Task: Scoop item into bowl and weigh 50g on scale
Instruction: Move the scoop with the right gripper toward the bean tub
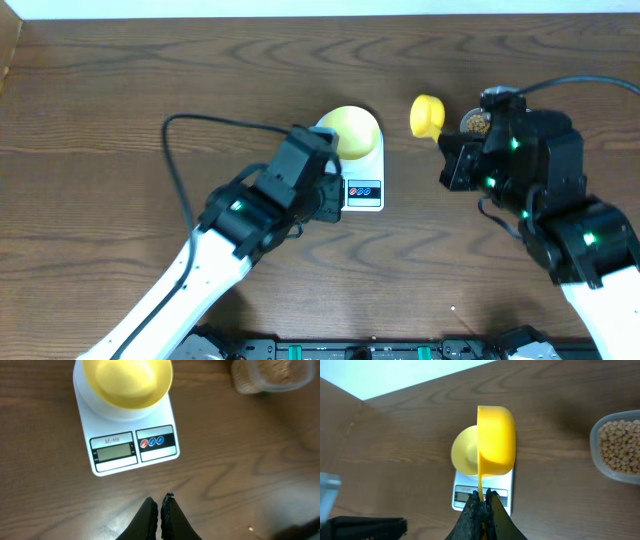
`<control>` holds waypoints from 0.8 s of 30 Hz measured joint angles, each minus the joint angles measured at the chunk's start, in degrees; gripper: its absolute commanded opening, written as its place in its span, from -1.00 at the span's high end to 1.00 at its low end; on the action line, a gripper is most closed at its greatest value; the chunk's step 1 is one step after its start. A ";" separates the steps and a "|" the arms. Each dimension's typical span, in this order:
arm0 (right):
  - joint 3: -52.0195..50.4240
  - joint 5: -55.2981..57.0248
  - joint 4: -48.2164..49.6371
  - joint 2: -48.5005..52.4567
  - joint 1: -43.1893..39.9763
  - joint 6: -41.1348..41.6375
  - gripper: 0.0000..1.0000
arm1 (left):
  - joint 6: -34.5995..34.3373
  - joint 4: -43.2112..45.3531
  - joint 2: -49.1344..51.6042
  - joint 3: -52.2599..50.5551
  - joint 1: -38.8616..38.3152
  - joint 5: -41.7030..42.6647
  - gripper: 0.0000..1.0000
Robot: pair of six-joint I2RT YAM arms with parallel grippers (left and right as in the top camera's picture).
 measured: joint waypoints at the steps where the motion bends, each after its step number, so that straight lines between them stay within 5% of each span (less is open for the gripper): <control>1: 0.28 -0.04 0.00 1.14 -0.66 -0.42 0.98 | 0.28 0.26 1.36 0.00 0.00 -0.22 0.85; 24: 0.39 -10.47 -0.39 4.66 -10.49 -2.45 0.98 | 5.35 4.90 19.87 0.00 -0.44 8.44 0.86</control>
